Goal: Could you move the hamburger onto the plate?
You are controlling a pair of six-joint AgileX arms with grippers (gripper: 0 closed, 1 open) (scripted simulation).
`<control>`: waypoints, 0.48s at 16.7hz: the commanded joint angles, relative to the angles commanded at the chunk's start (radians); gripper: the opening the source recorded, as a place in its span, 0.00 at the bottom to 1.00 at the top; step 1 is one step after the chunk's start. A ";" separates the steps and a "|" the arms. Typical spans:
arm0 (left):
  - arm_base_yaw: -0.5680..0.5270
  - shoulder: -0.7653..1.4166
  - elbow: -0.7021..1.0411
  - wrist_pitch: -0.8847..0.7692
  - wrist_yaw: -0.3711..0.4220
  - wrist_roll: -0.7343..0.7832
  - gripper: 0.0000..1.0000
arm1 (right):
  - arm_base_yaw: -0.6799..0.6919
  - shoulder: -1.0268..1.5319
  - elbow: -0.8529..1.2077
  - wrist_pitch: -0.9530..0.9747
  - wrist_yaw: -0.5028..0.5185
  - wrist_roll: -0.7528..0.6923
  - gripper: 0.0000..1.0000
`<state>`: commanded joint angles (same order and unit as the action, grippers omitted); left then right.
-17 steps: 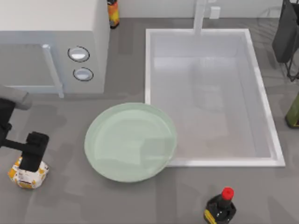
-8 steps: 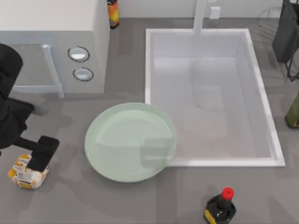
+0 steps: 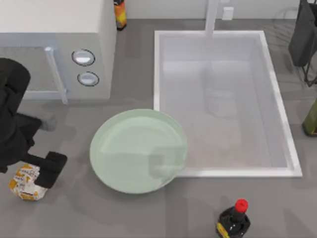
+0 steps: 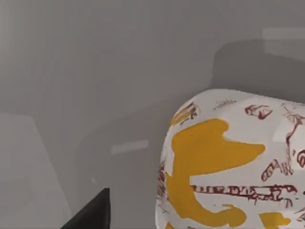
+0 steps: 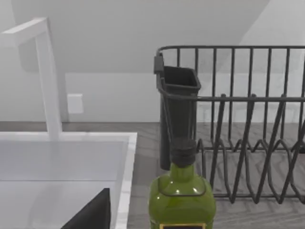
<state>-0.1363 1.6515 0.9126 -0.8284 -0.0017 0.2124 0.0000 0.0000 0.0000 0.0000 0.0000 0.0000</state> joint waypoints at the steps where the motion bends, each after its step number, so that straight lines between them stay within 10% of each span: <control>1: 0.000 0.024 -0.021 0.051 0.000 0.000 1.00 | 0.000 0.000 0.000 0.000 0.000 0.000 1.00; 8: 0.001 0.120 -0.108 0.229 0.000 0.002 1.00 | 0.000 0.000 0.000 0.000 0.000 0.000 1.00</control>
<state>-0.1358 1.7716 0.8041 -0.5991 -0.0014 0.2147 0.0000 0.0000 0.0000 0.0000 0.0000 0.0000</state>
